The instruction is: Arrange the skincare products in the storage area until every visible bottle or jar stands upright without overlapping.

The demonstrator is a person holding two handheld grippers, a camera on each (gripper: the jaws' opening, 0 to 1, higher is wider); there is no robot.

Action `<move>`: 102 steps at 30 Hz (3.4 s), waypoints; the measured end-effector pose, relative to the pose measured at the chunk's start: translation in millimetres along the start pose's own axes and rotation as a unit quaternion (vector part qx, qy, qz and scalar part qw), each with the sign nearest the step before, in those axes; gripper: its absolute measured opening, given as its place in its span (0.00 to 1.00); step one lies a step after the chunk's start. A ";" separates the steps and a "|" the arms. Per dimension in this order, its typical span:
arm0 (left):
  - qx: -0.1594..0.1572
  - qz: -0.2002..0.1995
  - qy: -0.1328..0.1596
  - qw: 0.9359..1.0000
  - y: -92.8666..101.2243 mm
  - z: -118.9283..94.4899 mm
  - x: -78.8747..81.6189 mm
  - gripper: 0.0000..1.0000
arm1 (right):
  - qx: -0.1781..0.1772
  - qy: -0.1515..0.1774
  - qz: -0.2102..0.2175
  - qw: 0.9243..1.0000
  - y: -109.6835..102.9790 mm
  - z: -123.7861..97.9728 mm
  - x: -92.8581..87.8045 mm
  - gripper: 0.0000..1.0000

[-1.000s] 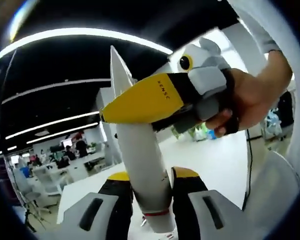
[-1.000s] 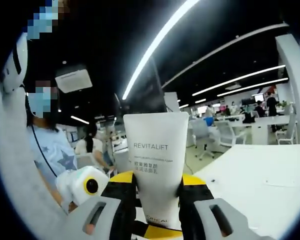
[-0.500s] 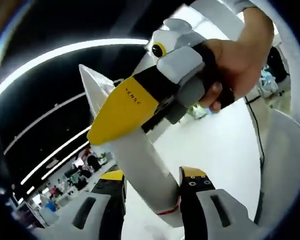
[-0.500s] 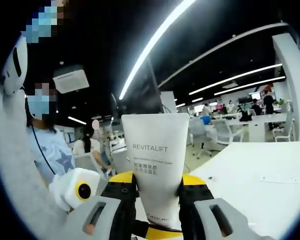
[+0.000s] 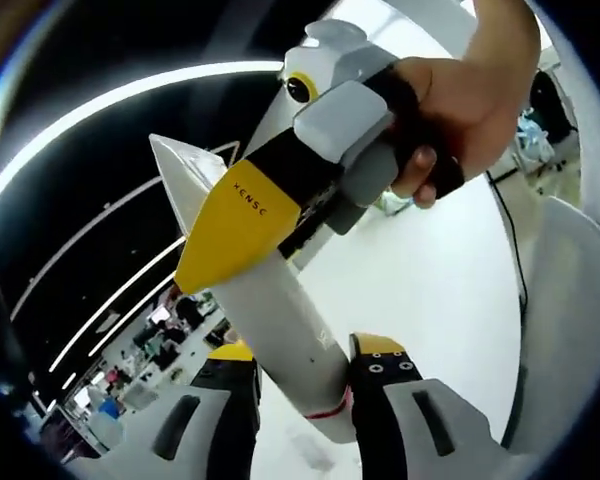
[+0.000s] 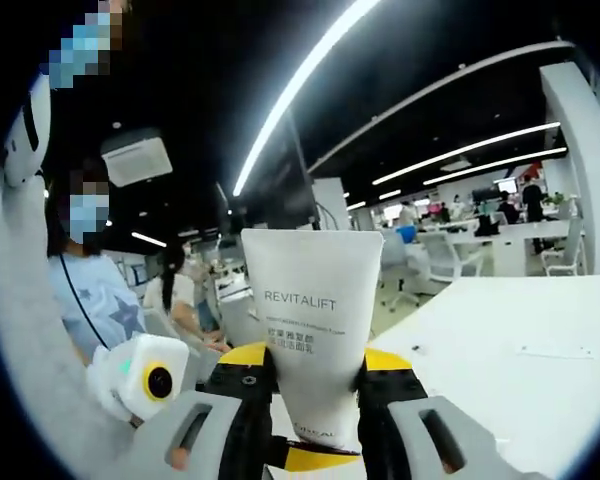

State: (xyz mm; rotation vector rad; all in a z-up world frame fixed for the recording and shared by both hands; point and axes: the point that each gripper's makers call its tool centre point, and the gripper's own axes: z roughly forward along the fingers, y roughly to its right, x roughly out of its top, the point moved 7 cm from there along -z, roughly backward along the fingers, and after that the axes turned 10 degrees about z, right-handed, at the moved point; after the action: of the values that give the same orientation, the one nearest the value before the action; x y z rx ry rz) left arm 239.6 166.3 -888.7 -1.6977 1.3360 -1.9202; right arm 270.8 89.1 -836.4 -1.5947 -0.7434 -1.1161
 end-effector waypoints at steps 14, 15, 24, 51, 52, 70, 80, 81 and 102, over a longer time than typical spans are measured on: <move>-0.004 -0.014 -0.028 0.999 2.9 2.2 -13.8 0.28 | -0.004 -0.013 0.004 1.000 13.0 4.7 -5.0 0.26; -0.005 -0.008 -0.027 1.000 4.4 2.7 -15.6 0.28 | -0.007 -0.013 0.000 1.000 15.4 4.8 -5.0 0.26; -0.020 -0.047 -0.046 0.998 11.2 -3.3 -39.1 0.03 | -0.051 0.003 0.004 0.999 56.8 -4.4 4.5 0.26; -0.033 -0.205 -0.189 0.960 40.3 -42.8 -105.7 0.39 | -0.227 -0.004 -0.021 0.974 231.4 -17.1 23.4 0.26; -0.032 -0.195 -0.193 0.961 43.5 -45.0 -105.8 0.42 | -0.234 -0.003 -0.021 0.972 238.5 -16.9 23.4 0.26; -0.048 -0.205 -0.182 0.960 59.0 -37.5 -107.4 0.35 | -0.325 -0.017 -0.009 0.946 322.7 -20.8 6.4 0.26; -0.048 -0.203 -0.188 0.960 59.9 -37.2 -109.0 0.34 | -0.354 -0.040 -0.013 0.934 354.9 -21.9 -7.2 0.26; -0.048 -0.203 -0.188 0.960 60.0 -36.9 -108.8 0.34 | -0.355 -0.043 -0.015 0.934 357.0 -22.3 -8.8 0.26; -0.052 -0.206 -0.196 0.957 61.7 -36.3 -111.6 0.32 | -0.362 -0.045 -0.037 0.931 377.0 -26.1 -28.0 0.27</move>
State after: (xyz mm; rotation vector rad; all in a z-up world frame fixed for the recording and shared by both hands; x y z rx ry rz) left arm 217.1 227.2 -1004.2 -2.4095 1.0053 -1.5853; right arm 581.7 -47.6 -1004.7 -2.2551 -0.4643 -1.4833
